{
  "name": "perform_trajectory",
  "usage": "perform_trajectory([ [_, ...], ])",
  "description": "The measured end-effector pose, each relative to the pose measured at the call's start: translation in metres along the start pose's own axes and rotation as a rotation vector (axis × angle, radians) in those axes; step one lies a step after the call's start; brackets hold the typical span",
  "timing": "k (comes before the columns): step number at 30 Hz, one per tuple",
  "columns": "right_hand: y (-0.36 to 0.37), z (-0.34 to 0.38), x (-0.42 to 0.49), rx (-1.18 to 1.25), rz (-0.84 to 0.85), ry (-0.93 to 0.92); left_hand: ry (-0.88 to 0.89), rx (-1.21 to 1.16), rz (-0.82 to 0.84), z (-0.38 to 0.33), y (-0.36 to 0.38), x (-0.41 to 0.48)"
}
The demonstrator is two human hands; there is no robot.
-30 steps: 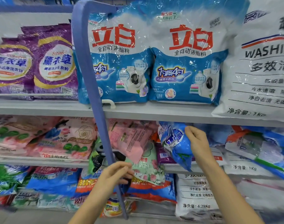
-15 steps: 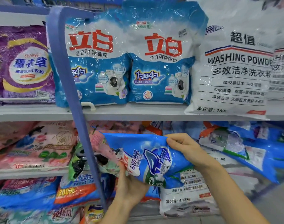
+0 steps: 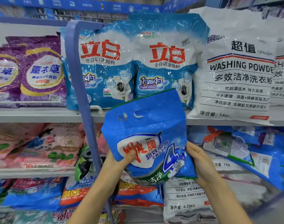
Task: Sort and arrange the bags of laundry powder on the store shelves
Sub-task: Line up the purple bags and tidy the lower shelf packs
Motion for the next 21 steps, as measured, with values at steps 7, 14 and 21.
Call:
perform_trajectory([
  [7, -0.005, 0.050, -0.020, -0.156, -0.249, -0.350, 0.316, 0.213, -0.135, -0.071, 0.001, 0.009],
  [14, 0.096, 0.154, -0.107, -0.811, -0.200, -1.073, 0.309, 0.382, -0.217, -0.083, -0.003, 0.019],
  [21, 0.187, 0.144, -0.097, -1.719, -0.499, -1.249, 0.361, 0.682, -0.264, -0.097, 0.017, 0.016],
])
Point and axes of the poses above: each hand's wrist, its own x-axis towards the middle knuckle, its own y-axis out of the palm, z = x × y, the point moved 10 cm from there along x, towards the middle knuckle, and after that the axes turned 10 degrees about y, right-handed, at the moved point
